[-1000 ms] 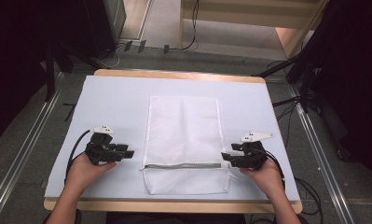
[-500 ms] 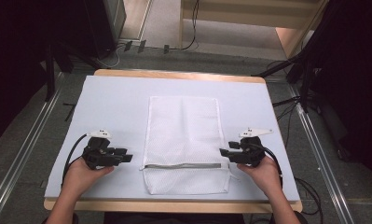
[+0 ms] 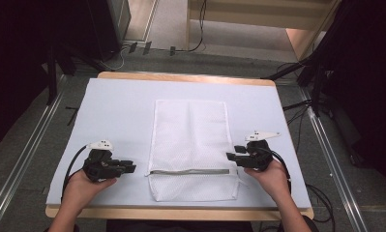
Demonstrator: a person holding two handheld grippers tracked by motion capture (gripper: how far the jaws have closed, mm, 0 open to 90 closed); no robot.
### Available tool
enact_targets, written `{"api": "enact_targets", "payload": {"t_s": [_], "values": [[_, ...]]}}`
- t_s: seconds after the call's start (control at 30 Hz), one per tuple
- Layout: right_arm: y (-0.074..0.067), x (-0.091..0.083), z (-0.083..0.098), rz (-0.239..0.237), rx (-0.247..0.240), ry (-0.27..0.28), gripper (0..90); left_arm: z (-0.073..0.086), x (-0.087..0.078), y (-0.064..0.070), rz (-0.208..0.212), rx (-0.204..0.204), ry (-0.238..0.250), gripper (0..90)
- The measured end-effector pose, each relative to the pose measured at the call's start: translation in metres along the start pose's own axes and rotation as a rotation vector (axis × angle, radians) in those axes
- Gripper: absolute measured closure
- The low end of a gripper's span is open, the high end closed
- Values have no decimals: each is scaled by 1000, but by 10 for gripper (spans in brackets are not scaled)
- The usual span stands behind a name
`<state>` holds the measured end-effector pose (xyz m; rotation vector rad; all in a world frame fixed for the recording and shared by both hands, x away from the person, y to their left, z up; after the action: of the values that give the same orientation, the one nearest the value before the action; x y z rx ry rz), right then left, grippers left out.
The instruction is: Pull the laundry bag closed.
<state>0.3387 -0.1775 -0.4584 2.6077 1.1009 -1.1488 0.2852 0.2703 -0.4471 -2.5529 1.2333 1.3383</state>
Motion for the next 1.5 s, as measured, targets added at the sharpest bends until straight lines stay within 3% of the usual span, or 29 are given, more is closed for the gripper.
{"api": "enact_targets", "payload": {"t_s": [0.17, 0.2, 0.3, 0.7, 0.83, 0.97, 1.1, 1.37, 1.43, 1.5], "values": [[0, 0, -1, 3, -3, 5, 528, 1, 4, 4, 41, 5, 6, 786], [0, 0, -1, 12, -1, 4, 511, 1, 6, 5, 35, 22, -4, 790], [1, 0, 0, 17, -8, 6, 496, 0, 8, 7, 38, 24, 4, 817], [1, 3, 1, 15, -18, -6, 494, -1, 31, 10, 57, 58, -56, 763], [0, 2, 1, 16, -15, -4, 493, -2, 35, 10, 74, 74, -52, 759], [0, 3, 2, 15, -19, -11, 493, -3, 37, 9, 69, 72, -49, 757], [-1, 3, 3, 17, -19, -15, 493, -2, 44, 11, 63, 100, -87, 745], [0, 4, 3, 28, -28, -17, 493, 1, 46, 15, 61, 141, -64, 694], [0, 4, 3, 32, -27, -18, 493, 2, 47, 16, 54, 148, -59, 696], [0, 4, 3, 32, -15, -16, 495, 3, 47, 17, 22, 175, -59, 771]]}}
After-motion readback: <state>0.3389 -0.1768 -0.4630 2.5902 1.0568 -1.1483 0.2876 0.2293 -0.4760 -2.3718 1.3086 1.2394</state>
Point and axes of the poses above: each handheld gripper's, and its own axes: x roughly forward along the jaws, z roughly out of its underside, y roughly to its right, the point moved 2 cm from there along x, roughly forward along the jaws, and after that the axes turned 1 degree about y, right-handed, at the moved point
